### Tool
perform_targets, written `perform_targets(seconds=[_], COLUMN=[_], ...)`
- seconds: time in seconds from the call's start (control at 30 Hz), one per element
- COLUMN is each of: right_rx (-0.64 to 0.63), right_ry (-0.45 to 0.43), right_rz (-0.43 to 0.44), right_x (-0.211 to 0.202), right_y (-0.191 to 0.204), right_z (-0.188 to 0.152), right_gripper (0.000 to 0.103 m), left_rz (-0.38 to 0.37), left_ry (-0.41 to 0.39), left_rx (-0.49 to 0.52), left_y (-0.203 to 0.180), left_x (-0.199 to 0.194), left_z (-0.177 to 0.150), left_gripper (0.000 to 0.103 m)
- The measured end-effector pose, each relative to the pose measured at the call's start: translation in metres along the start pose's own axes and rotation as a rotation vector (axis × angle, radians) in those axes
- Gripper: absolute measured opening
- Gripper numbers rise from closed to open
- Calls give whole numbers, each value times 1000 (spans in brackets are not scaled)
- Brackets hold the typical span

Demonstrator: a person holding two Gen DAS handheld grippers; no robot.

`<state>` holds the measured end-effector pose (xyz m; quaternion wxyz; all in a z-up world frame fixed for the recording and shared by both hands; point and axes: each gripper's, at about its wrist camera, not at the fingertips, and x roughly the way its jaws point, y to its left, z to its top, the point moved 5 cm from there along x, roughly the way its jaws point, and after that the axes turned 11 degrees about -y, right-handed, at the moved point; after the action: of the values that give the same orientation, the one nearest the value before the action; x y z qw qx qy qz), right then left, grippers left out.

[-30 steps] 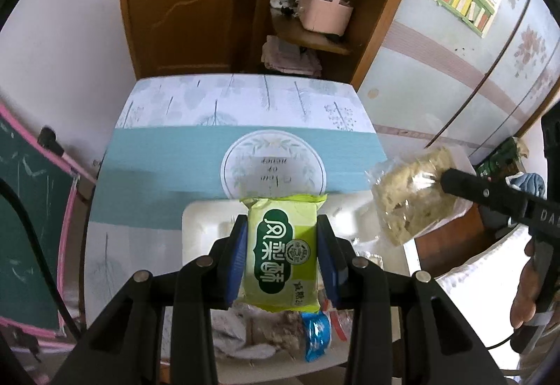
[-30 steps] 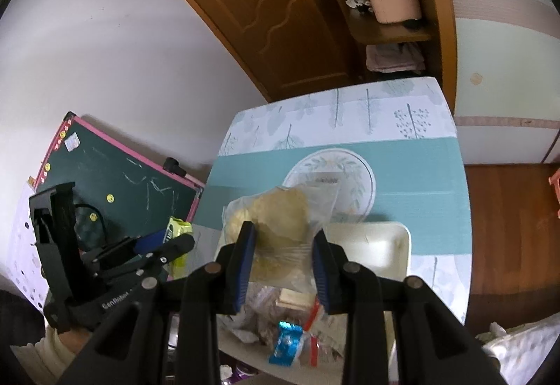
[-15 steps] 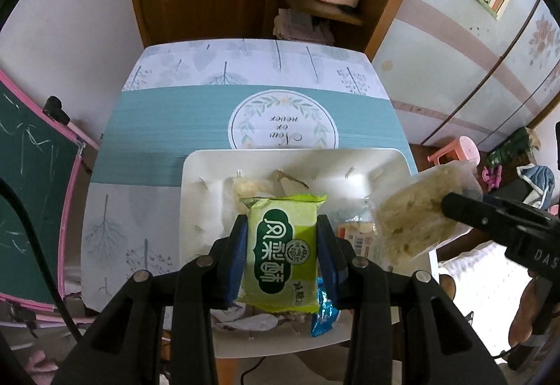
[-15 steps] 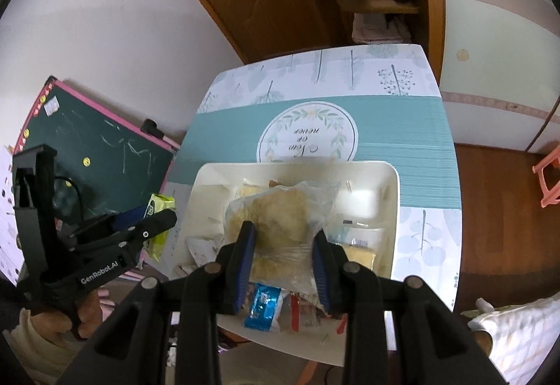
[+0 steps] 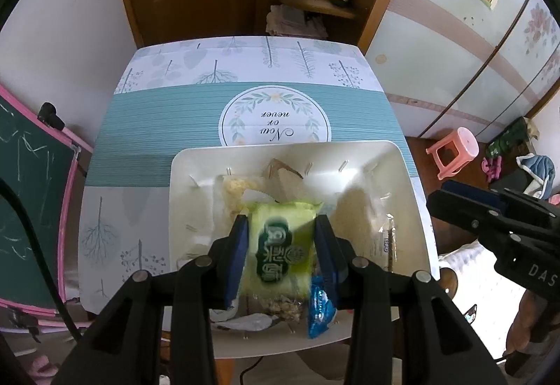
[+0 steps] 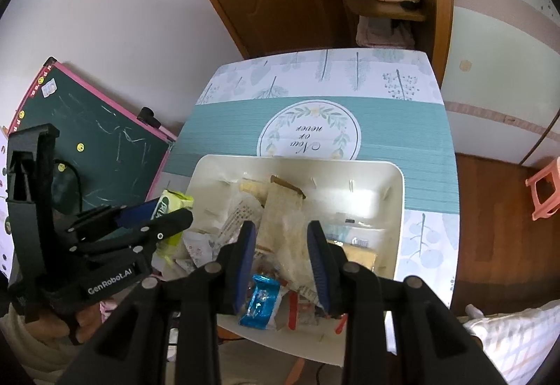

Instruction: Organize snacks

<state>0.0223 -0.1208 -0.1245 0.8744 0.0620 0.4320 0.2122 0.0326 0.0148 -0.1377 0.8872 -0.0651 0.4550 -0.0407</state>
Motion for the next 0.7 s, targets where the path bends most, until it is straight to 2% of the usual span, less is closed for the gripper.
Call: perform_targets(seconds=[0.07, 0.13, 0.23, 0.33, 0.63, 0.7], right_rx=[-5, -8, -12, -13, -16, -13], right_ry=[4, 6, 11, 13, -6, -10], right_rz=[-6, -16, -31, -45, -83, -93], right_x=[1, 1, 2, 1, -3, -4], right_y=[1, 1, 1, 0, 0, 0], right_z=[0, 0, -1, -1, 1, 2], right_gripper=[31, 31, 31, 31, 33, 40], left_rz=[-4, -3, -3, -5, 43, 43], left_ry=[-4, -14, -41, -47, -28, -30], left_rx=[6, 11, 19, 22, 37, 38], left_y=[-1, -3, -5, -6, -5, -5], left_x=[-1, -3, -7, -9, -10, -12], left_z=[0, 2, 5, 8, 10, 11], left_gripper=[43, 68, 84, 91, 92, 92])
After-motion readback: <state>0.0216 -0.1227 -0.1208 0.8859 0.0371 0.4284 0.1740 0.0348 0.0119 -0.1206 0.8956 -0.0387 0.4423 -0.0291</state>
